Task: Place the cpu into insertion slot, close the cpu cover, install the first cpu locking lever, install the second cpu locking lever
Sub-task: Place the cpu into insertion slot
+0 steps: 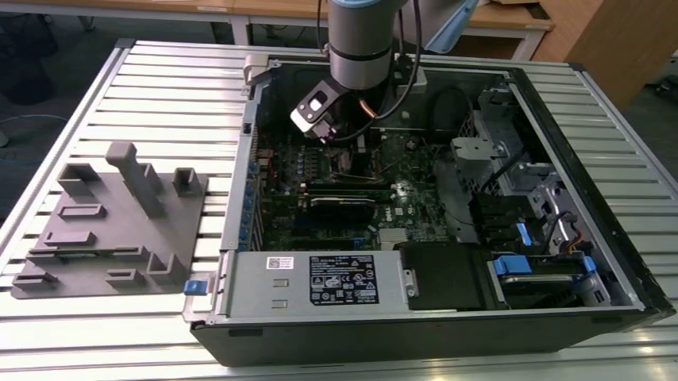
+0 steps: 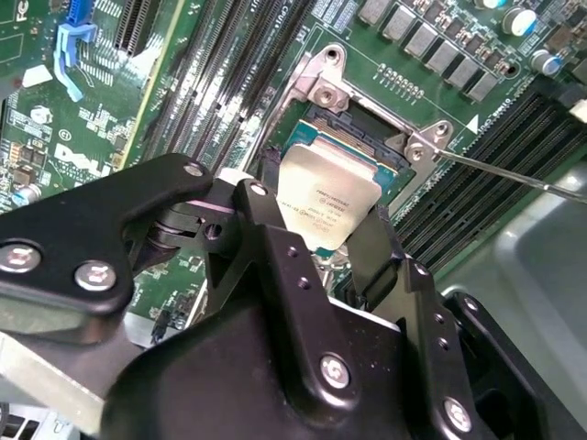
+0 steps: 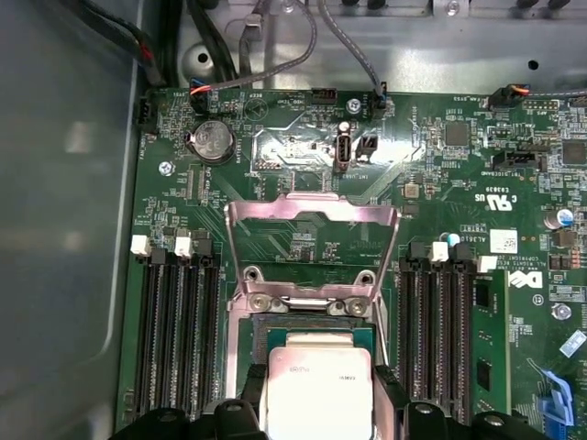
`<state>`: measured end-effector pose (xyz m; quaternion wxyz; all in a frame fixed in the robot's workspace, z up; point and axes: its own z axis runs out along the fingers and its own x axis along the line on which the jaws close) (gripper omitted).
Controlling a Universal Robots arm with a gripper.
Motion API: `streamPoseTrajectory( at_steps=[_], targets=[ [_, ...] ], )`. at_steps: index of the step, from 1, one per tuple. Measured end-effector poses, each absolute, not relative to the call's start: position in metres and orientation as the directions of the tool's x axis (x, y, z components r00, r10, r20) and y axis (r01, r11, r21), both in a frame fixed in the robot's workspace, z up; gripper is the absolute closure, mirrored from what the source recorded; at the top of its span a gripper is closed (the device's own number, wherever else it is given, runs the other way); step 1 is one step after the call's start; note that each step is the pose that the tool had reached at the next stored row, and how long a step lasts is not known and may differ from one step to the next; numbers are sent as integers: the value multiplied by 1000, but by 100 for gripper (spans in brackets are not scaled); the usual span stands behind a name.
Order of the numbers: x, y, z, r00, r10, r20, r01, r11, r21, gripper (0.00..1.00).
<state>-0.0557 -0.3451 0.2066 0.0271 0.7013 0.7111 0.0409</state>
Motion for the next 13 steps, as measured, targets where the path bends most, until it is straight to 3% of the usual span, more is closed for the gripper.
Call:
streamPoseTrajectory(
  at_steps=[13],
  targets=[
    [-56,-341,198,-15,1000,23,995,13,96,46]
  ],
)
